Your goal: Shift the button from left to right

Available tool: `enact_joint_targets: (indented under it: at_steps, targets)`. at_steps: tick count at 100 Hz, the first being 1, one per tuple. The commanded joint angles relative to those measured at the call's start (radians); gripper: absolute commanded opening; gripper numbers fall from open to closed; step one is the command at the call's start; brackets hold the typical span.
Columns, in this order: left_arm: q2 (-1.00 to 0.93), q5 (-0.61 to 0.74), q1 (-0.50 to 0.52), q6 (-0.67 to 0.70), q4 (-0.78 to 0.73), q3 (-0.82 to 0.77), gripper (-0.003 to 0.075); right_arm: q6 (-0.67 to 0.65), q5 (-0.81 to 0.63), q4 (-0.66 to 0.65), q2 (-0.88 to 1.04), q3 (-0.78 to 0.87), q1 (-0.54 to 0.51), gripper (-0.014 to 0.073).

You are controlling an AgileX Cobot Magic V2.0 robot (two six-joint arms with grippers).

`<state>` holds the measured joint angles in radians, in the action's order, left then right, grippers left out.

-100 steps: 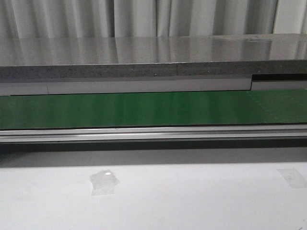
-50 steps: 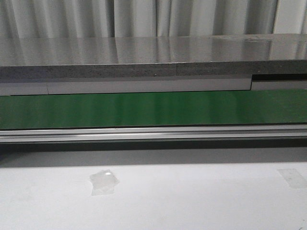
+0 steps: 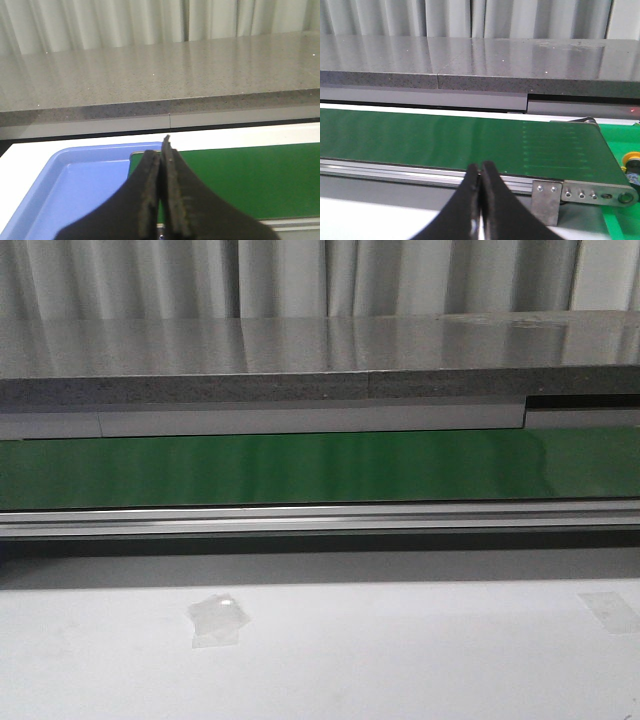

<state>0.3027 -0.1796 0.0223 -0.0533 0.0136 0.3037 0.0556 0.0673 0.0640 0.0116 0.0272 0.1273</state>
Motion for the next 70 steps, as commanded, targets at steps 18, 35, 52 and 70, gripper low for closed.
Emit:
enact_joint_targets:
  at_steps: [18,35,52,70]
  targets:
    - [-0.078,0.142,-0.009,0.192,-0.153,-0.063,-0.0020,-0.003,-0.081,0.000,0.017,-0.015,-0.002,-0.0068]
    - [-0.179,0.145,-0.009,0.192,-0.153,-0.139,-0.0020,-0.003,-0.081,0.000,0.017,-0.015,-0.002,-0.0068]
    - [-0.288,0.145,-0.009,0.192,-0.153,-0.210,-0.0020,-0.003,-0.081,0.000,0.017,-0.015,-0.002,-0.0068]
    - [-0.340,0.149,-0.009,0.192,-0.157,-0.260,-0.0020,-0.003,-0.081,0.000,0.017,-0.015,-0.002,-0.0068]
